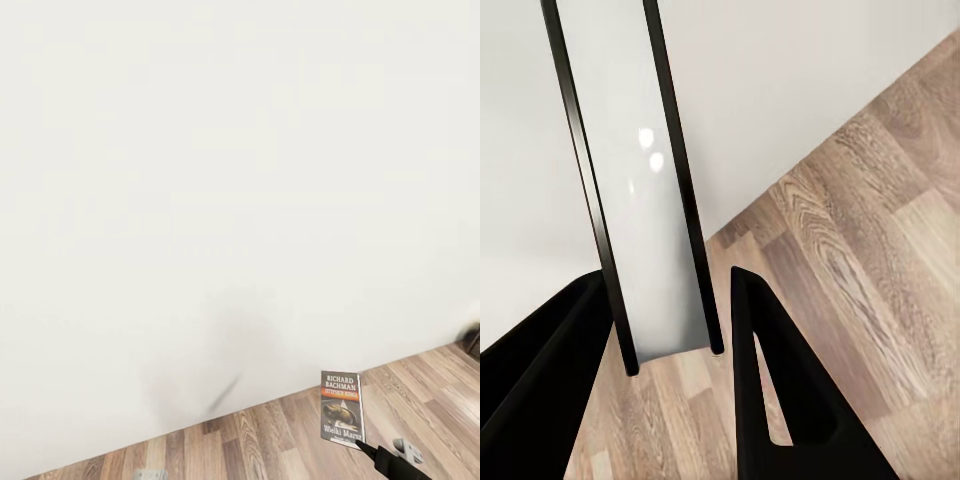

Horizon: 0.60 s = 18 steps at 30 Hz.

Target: In the bedroom, move the book from the bed onto either nightstand, and place the two sandals side by side next to the bed.

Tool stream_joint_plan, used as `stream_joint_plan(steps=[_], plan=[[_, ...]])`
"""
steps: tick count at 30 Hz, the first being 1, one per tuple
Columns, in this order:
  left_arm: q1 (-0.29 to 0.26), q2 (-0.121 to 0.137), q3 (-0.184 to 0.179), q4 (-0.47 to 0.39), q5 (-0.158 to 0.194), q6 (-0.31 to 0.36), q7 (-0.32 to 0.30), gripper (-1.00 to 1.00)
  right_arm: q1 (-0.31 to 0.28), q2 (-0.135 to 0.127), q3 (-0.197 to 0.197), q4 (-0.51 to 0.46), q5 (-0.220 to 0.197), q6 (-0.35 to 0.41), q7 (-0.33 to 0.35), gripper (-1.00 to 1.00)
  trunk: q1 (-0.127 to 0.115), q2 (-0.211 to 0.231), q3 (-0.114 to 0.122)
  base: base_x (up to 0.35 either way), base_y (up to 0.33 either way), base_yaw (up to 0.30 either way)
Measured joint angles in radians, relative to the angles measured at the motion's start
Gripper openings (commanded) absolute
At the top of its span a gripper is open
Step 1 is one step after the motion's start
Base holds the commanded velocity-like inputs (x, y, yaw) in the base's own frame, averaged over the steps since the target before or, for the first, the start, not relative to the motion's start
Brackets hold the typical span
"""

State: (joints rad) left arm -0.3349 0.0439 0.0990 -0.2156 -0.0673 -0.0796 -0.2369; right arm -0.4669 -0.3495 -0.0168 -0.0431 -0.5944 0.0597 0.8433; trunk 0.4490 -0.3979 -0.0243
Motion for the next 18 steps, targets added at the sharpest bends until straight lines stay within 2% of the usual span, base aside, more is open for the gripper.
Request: stream_joint_plan(steps=[12, 18], plan=[[0.000, 0.001, 0.000, 0.000, -0.001, 0.000, 0.000, 1.00, 0.000, 0.000, 0.001, 0.000, 0.001, 0.000, 0.000, -1.00, 0.000, 0.000, 0.000, 0.304, 0.000, -0.015], [0.000, 0.000, 0.000, 0.000, -0.001, 0.000, 0.000, 1.00, 0.000, 0.000, -0.001, 0.000, 0.000, 0.000, 0.000, -1.00, 0.000, 0.000, 0.000, 0.085, 0.000, -0.176]])
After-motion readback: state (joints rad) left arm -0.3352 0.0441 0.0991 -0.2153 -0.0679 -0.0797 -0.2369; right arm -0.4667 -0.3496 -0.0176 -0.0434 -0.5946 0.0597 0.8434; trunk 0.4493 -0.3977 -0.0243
